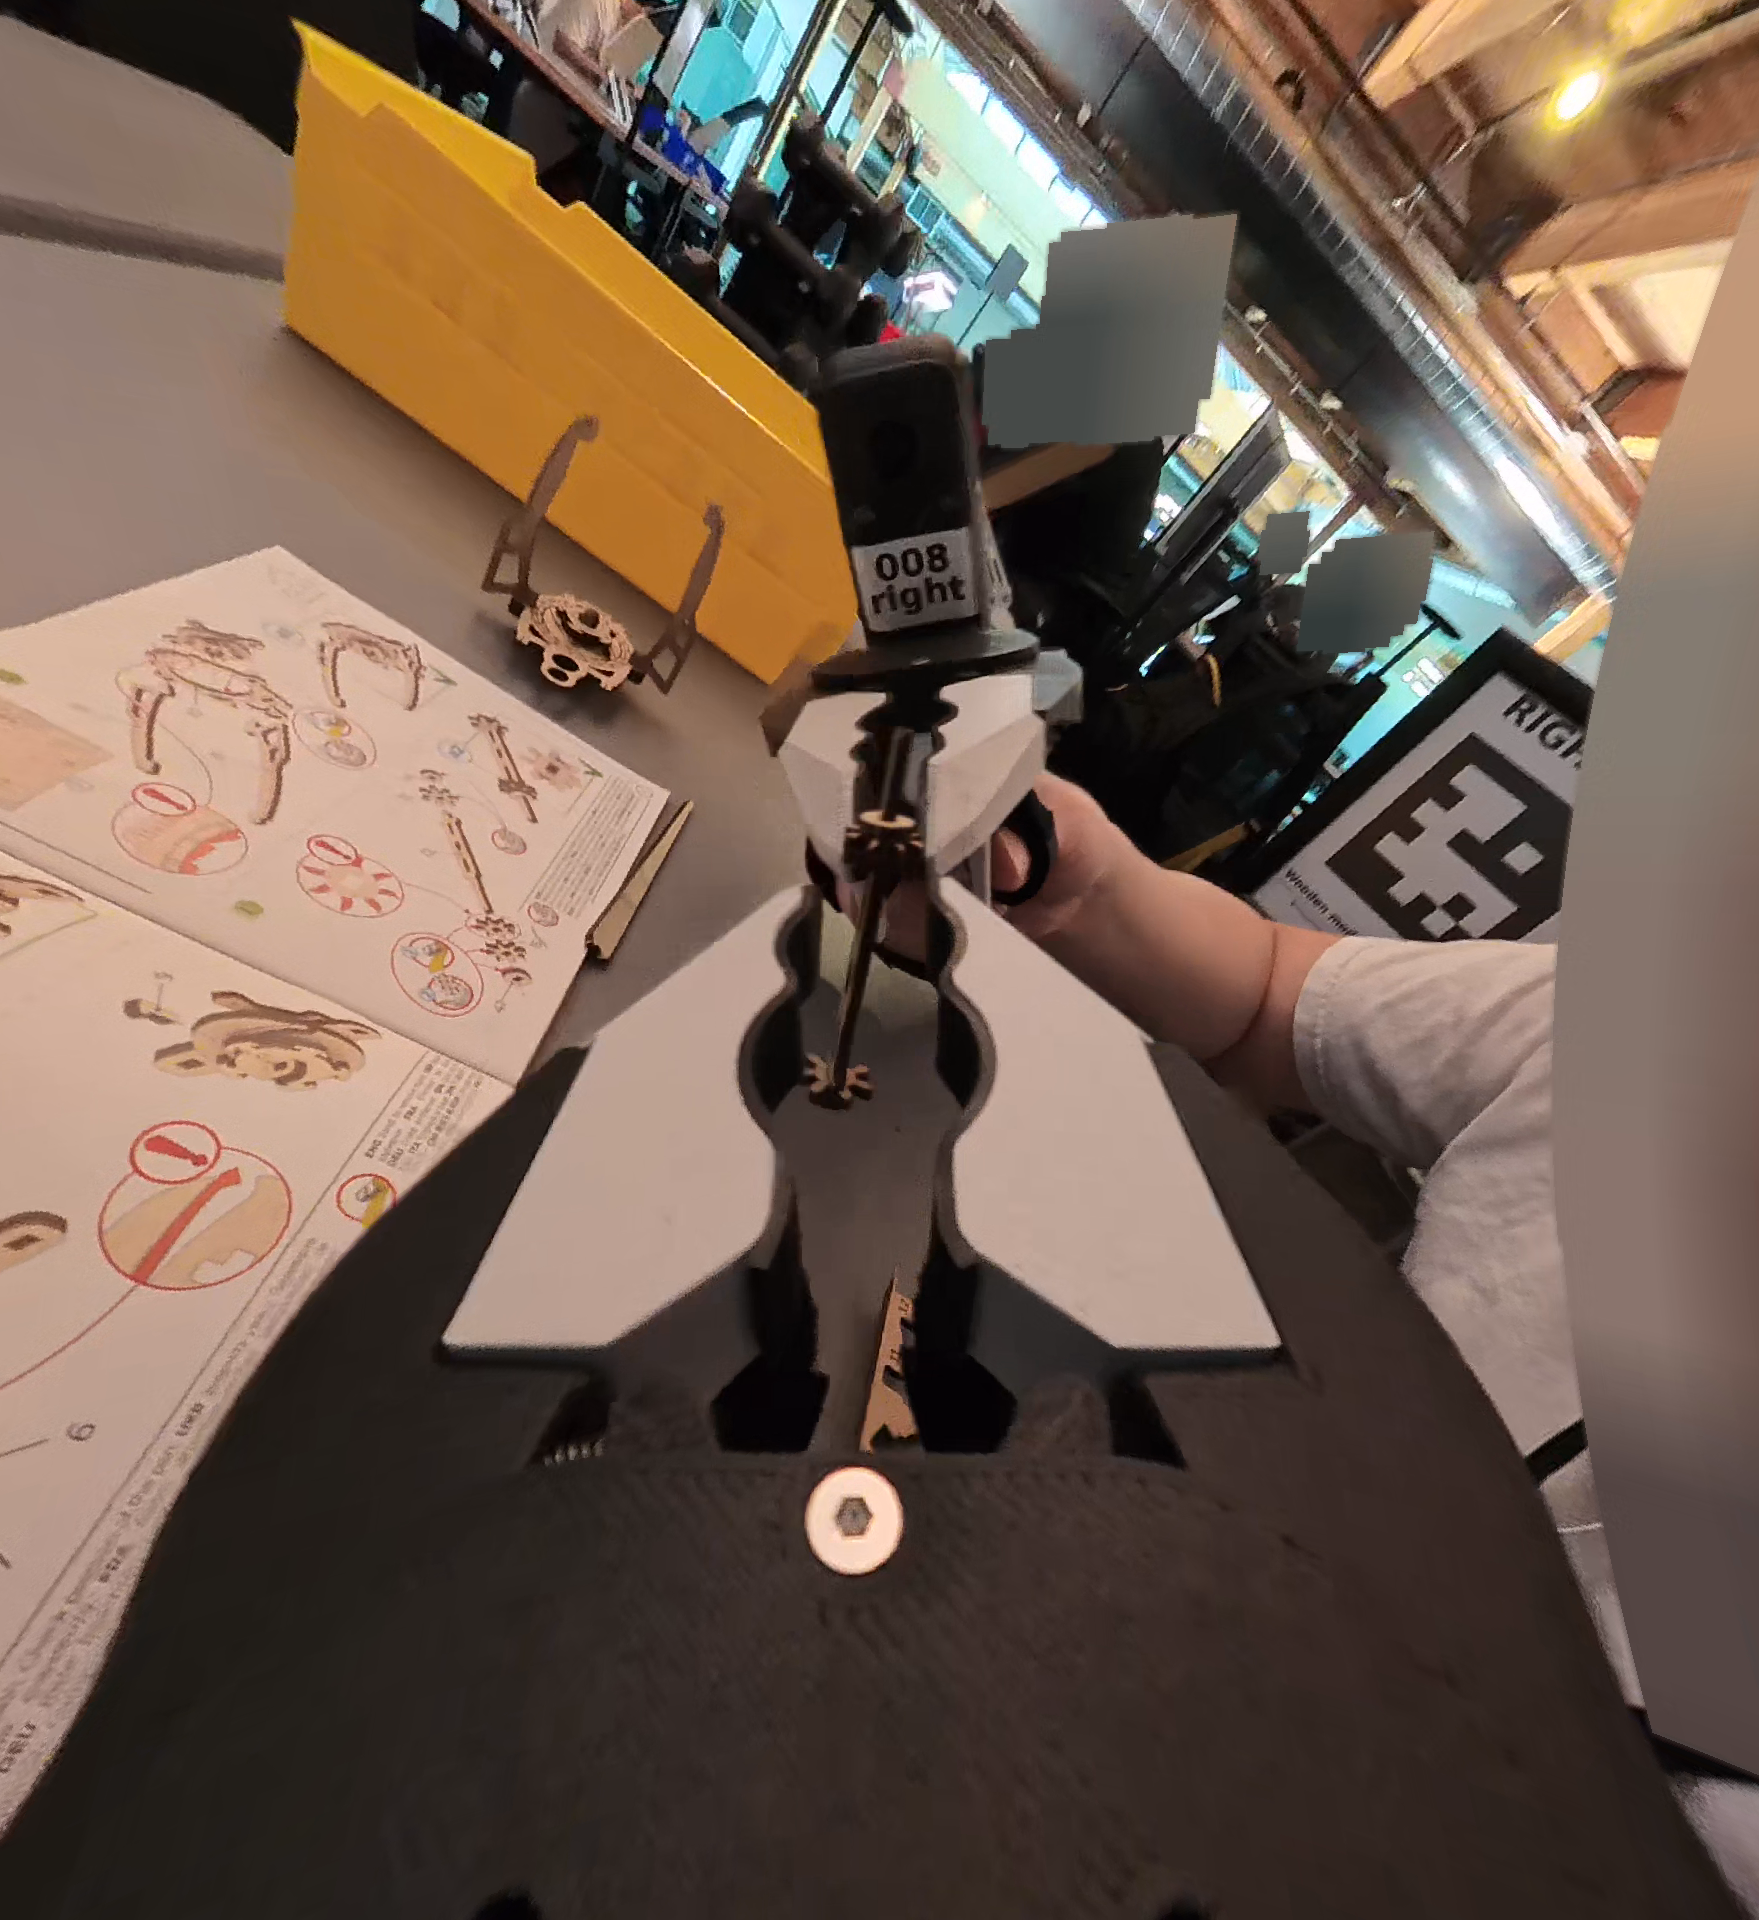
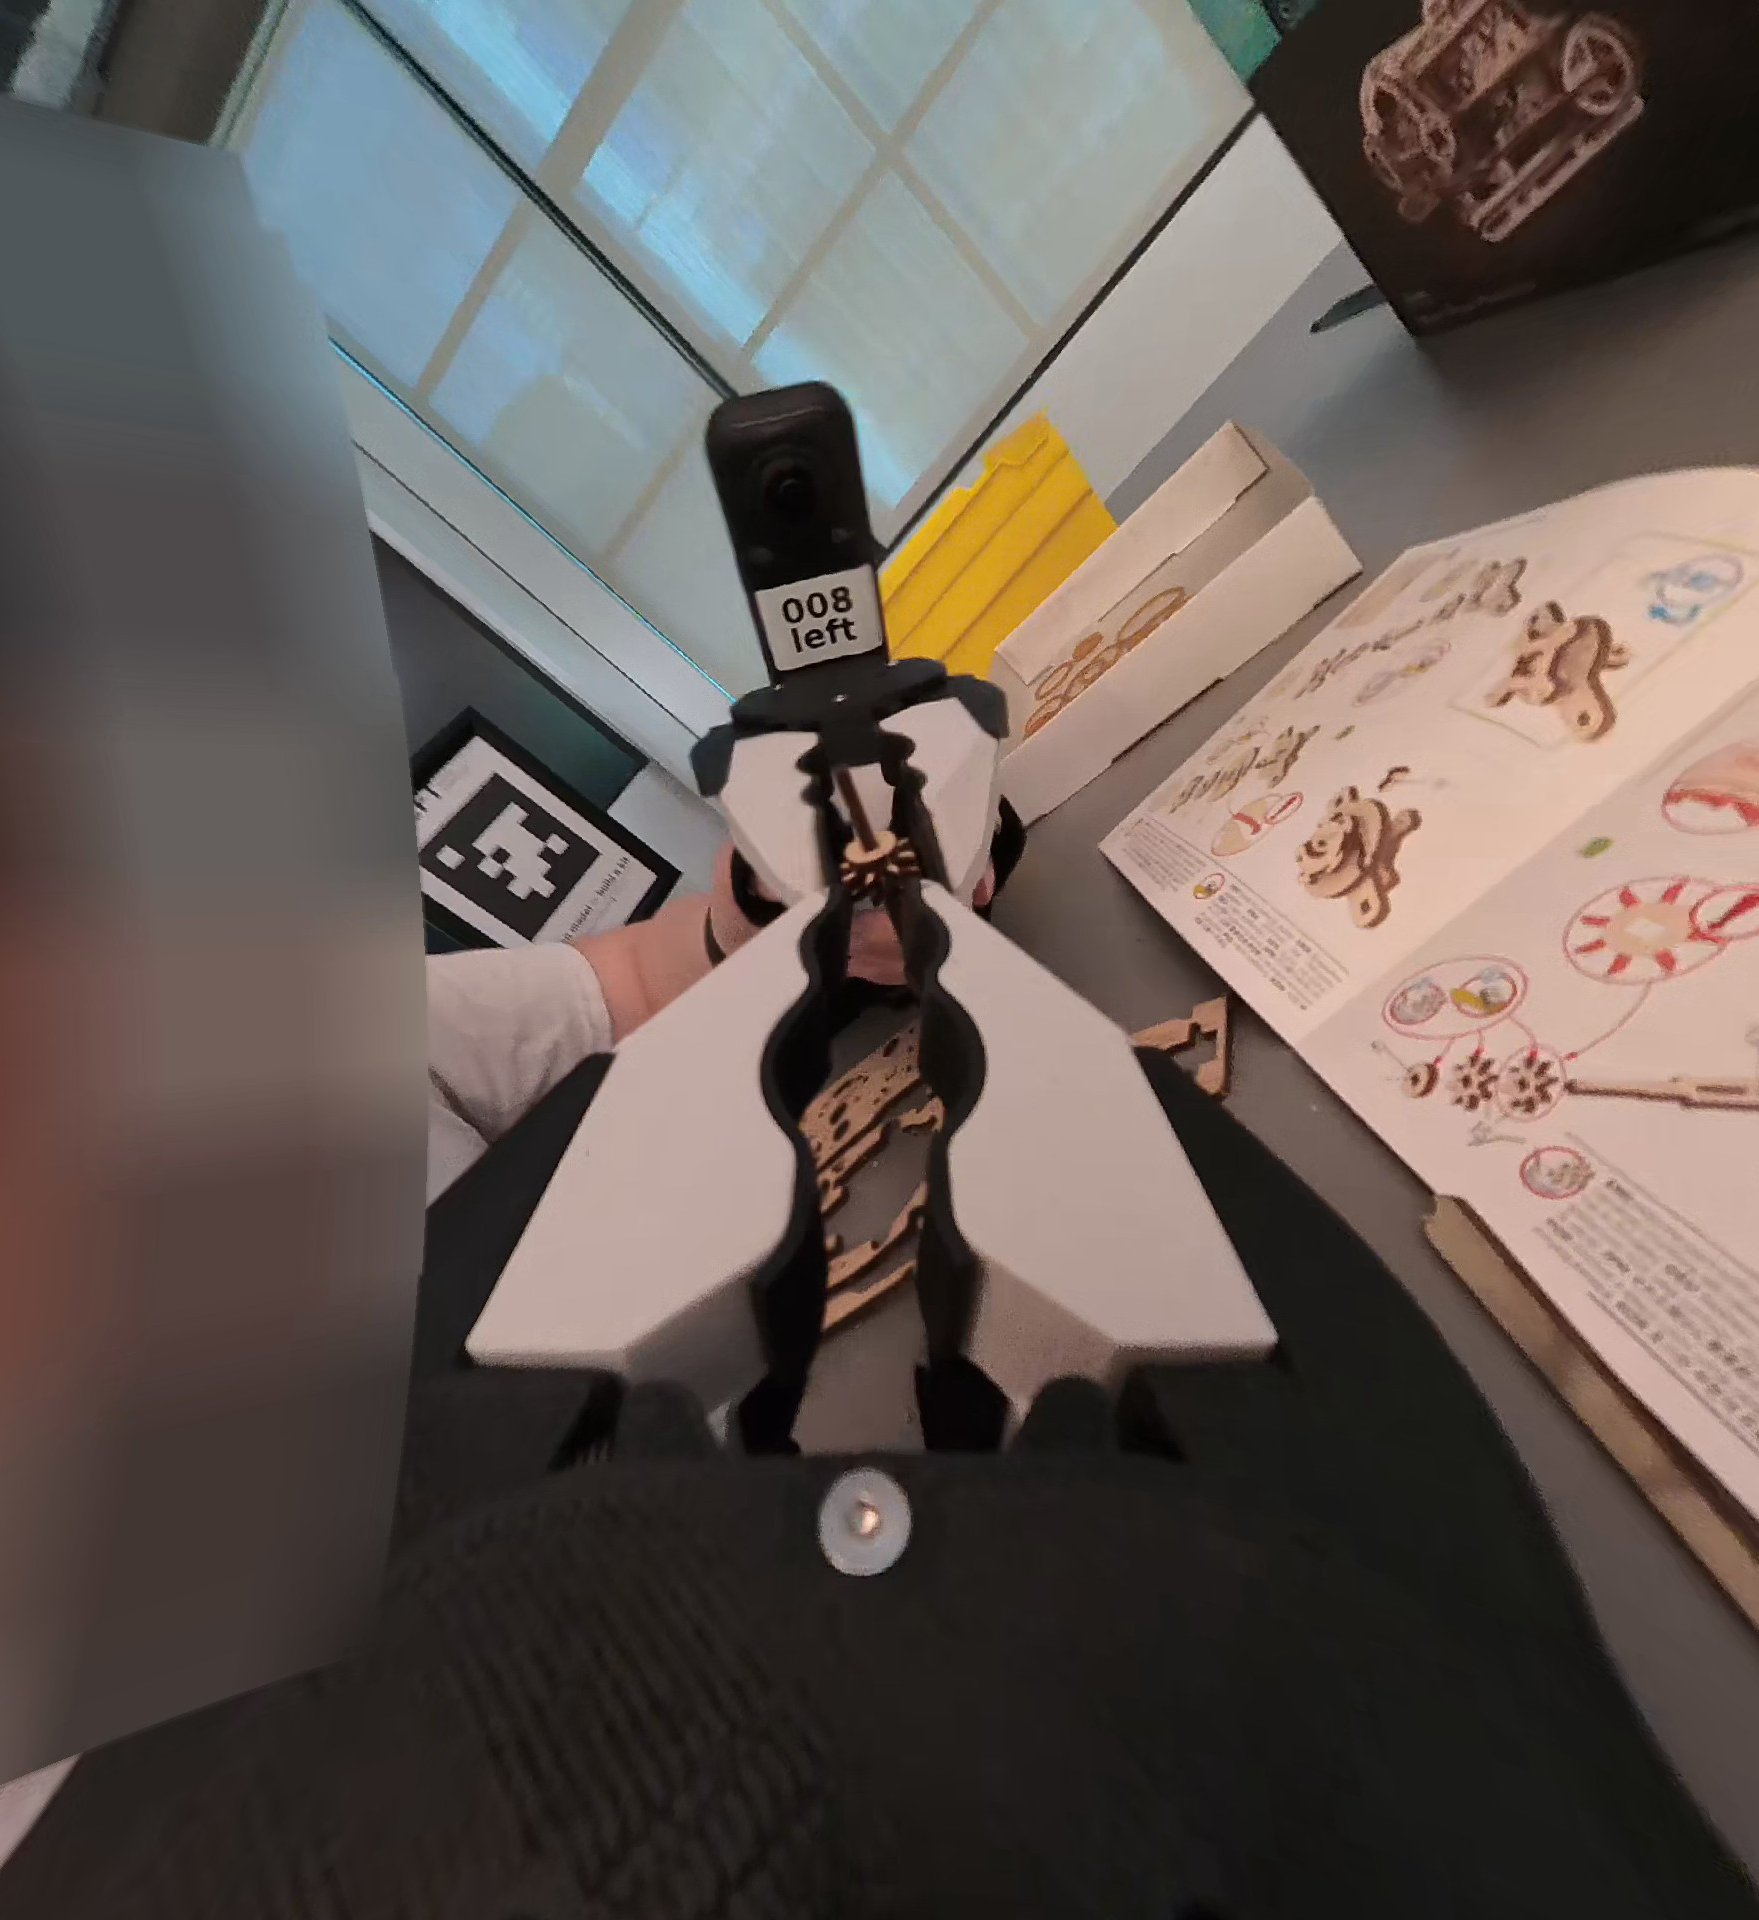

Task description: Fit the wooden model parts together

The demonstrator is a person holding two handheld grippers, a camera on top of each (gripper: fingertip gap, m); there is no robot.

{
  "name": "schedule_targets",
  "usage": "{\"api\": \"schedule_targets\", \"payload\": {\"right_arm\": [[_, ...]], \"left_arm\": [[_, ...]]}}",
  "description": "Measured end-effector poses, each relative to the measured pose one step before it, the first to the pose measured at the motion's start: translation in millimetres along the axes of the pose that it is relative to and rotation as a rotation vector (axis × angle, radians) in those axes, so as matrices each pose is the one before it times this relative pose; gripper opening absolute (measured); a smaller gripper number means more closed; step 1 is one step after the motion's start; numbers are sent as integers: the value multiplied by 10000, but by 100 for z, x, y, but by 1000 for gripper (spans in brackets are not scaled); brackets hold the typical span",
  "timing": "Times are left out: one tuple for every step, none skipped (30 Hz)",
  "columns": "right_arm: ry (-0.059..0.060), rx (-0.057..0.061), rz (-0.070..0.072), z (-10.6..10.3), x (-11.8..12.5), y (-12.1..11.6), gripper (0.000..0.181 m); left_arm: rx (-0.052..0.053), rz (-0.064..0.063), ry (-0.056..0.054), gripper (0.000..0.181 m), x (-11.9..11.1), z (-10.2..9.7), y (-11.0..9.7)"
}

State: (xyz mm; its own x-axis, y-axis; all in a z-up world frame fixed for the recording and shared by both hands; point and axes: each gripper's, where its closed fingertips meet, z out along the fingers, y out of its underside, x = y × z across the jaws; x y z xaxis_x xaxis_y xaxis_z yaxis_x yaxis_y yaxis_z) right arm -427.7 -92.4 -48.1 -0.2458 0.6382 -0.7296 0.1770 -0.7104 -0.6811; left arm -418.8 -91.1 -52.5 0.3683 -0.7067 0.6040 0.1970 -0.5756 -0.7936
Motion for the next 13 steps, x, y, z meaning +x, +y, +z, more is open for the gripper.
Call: {"api": "schedule_targets", "payload": {"right_arm": [[61, -37, -385, 7, -164, -42, 9], [48, -54, -344, 7, -152, 10, 8], [39, -51, -266, -1, -83, 30, 9], [-97, 106, -132, -30, -235, -187, 9], [-91, 90, 21, -43, -165, -167, 9], [-12, 14, 38, -43, 24, -29, 9], [20, 1, 25, -26, 81, 28, 9], [-21, 20, 72, -3, 25, -15, 9], [-10, -1, 133, -16, 64, 8, 9], [-35, 46, 198, -22, 54, -47, 9], [-91, 84, 270, -41, 15, -86, 9], [-131, 101, 344, -60, 11, -101, 9], [-155, 82, 376, -38, 5, -66, 9]], "left_arm": [[38, -328, 120, 12, -105, -34, 30], [153, -347, 315, 9, 191, -47, -124], [207, -349, 412, 5, 393, -42, -231], [176, -249, 314, 5, 315, 0, -207], [99, -84, 145, 5, 146, 2, -117], [-20, 49, -9, 6, -23, 1, -3], [2, 167, -41, 6, 24, -10, -48], [86, 173, 12, 7, 144, -18, -168], [70, 108, -48, 7, 59, -38, -152], [50, 110, -47, 7, 2, -55, -110], [103, 65, -60, 7, -66, -93, -158], [114, 13, -58, 6, -92, -91, -205], [61, 17, -31, 7, -63, -78, -144]]}}
